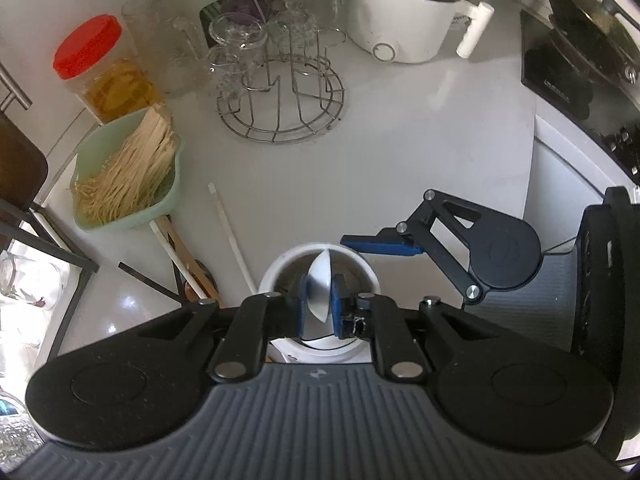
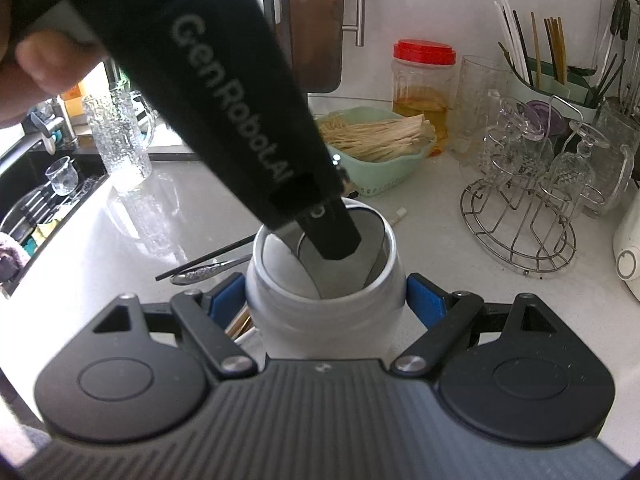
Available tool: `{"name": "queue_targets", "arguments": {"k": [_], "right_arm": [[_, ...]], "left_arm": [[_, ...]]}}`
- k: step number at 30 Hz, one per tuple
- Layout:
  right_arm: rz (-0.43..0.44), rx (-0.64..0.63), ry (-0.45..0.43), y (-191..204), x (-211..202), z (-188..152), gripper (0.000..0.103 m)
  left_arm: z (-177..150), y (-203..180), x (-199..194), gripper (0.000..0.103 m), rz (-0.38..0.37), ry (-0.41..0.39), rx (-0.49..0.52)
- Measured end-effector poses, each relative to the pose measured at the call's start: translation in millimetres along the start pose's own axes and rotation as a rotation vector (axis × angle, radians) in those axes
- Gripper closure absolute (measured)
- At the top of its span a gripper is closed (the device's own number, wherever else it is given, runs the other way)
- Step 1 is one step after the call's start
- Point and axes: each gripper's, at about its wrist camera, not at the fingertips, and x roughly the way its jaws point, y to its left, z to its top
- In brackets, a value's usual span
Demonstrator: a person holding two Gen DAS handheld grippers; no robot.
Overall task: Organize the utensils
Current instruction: 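Open the left tool and withdraw it from the mug, then move the left tool to the utensil pile and grasp a metal fork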
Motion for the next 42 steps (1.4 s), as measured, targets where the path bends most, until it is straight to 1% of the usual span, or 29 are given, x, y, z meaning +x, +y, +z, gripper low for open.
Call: {"name": "queue_targets", "arguments": {"k": [5,7,12,18,21,25,27,31,33,37,39,42], "right_arm": [[0.0,0.001,-0.001,0,0,0,0.014],[-0.001,0.001,-0.002,1,0,0,0.014],[-0.002,0.005,-0.002,1,0,0,0.014],[-0.006,0.005,-0.004,2,-1,0,0.014],[-0.004,0.0,-0.003,1,-1,0,0.014],[-0.001,-0.007,-0.004,2,-1,0,0.014],[0.0,-0.007,-0.001,2,-1,0,0.014],[0.01,-0.015,0.007,1,-1,1,0.014],[0.019,-0.024,0.009,0,-1,1,0.014],[0.05,-0.044,0.014,-5,-2,1,0.014],[0.072,-0.061,0.018,-8,-2,1,0.014],[0.094,-0.084,0.033,-12,-3,3,0.014]], "left_arm": [[-2,5,-8,0.088,0.005,-0.04,-0.055],[-5,8,-14,0.085,0.003,-0.065,-0.095],[-14,16,-36,0.084,0.029,-0.158,-0.205],[-37,25,-63,0.084,0.071,-0.27,-0.352],[-51,26,-78,0.084,0.104,-0.325,-0.411],[-71,29,-93,0.079,0.146,-0.386,-0.491],[-81,29,-96,0.078,0.171,-0.409,-0.53],[-102,30,-98,0.078,0.224,-0.426,-0.624],[-116,30,-97,0.078,0.237,-0.434,-0.689],[-144,26,-89,0.073,0.288,-0.436,-0.824],[-158,22,-81,0.072,0.317,-0.426,-0.896],[-179,15,-70,0.072,0.325,-0.395,-1.023]]}}
